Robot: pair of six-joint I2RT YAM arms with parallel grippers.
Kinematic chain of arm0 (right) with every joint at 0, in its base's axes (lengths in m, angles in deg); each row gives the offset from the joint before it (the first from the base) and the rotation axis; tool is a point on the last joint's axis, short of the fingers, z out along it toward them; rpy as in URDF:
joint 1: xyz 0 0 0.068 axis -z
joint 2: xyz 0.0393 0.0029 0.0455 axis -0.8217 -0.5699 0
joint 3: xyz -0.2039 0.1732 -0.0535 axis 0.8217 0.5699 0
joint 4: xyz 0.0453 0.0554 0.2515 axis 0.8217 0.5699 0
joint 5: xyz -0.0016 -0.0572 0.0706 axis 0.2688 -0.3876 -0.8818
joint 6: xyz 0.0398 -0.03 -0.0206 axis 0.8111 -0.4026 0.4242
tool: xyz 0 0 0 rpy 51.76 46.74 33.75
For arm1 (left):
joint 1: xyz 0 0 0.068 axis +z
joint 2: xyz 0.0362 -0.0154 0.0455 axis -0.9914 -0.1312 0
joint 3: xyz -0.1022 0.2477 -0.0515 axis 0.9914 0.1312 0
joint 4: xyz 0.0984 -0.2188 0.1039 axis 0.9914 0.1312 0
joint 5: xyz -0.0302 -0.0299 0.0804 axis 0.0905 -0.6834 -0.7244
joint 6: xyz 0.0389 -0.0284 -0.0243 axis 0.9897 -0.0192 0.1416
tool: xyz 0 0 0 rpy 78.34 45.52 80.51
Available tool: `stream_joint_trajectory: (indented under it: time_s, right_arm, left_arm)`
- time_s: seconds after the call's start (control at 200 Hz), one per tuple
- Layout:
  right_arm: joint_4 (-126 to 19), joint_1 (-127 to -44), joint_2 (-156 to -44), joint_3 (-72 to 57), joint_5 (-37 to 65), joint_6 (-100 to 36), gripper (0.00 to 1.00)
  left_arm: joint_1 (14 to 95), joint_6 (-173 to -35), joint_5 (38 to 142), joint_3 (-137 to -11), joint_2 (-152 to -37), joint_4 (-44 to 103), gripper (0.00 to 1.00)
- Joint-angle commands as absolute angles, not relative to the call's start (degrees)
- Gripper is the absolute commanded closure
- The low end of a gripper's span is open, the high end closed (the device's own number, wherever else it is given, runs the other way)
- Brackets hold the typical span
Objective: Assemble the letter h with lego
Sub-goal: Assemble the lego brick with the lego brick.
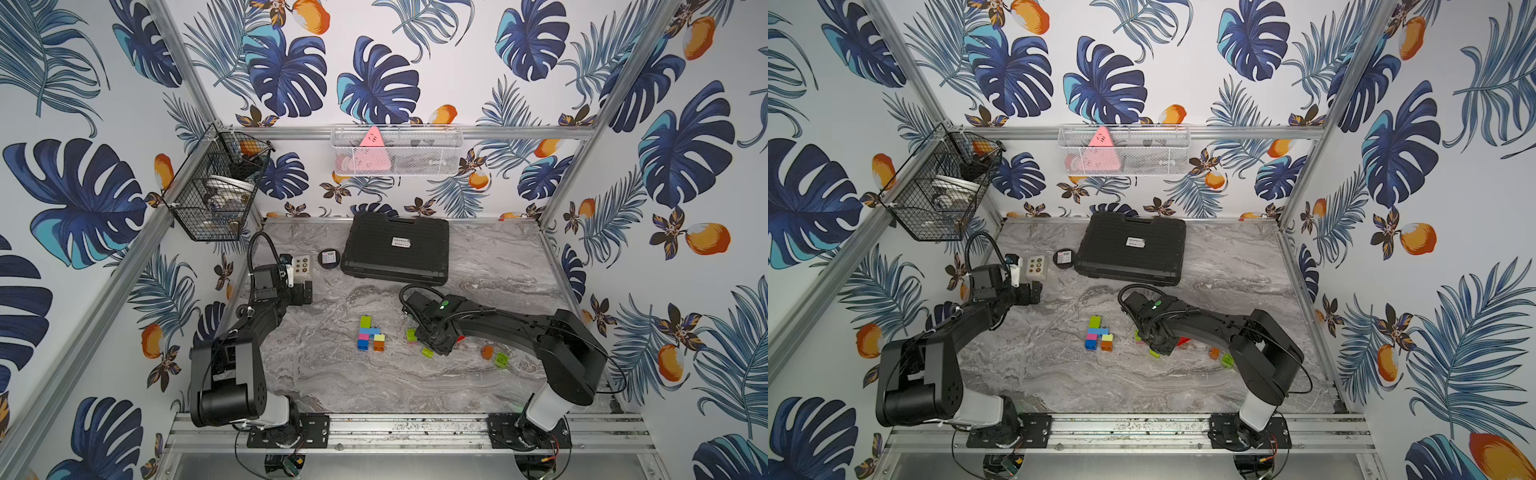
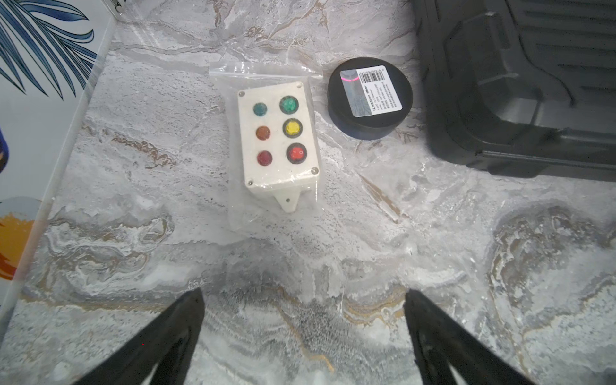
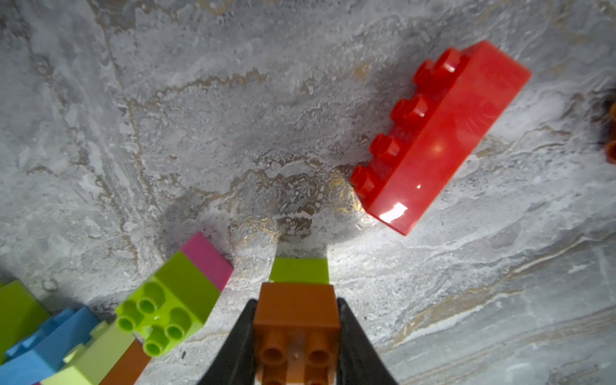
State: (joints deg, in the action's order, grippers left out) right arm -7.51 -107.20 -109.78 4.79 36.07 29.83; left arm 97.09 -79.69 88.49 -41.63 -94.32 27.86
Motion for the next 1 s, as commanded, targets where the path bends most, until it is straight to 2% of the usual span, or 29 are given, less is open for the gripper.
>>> stream_joint_trajectory:
  time_s: [0.0,0.651,0.997]
  right_arm:
    - [-6.1,-107.9,-110.5,4.4,36.4,30.4,0.7]
    - [-3.4,-109.4,-111.8,3.7,39.0,30.7,0.7]
    - [-11.6,-109.3,-114.8,11.0,36.7,32.0,0.72]
  left_arm:
    - [97.5,-80.7,89.2,-41.9,-94.2,26.3,0.01]
    - [98.4,-81.3,89.7,-41.9,-94.4,26.3,0.01]
    - [98.8,-81.6,90.0,-42.6,-94.9,26.8,0.01]
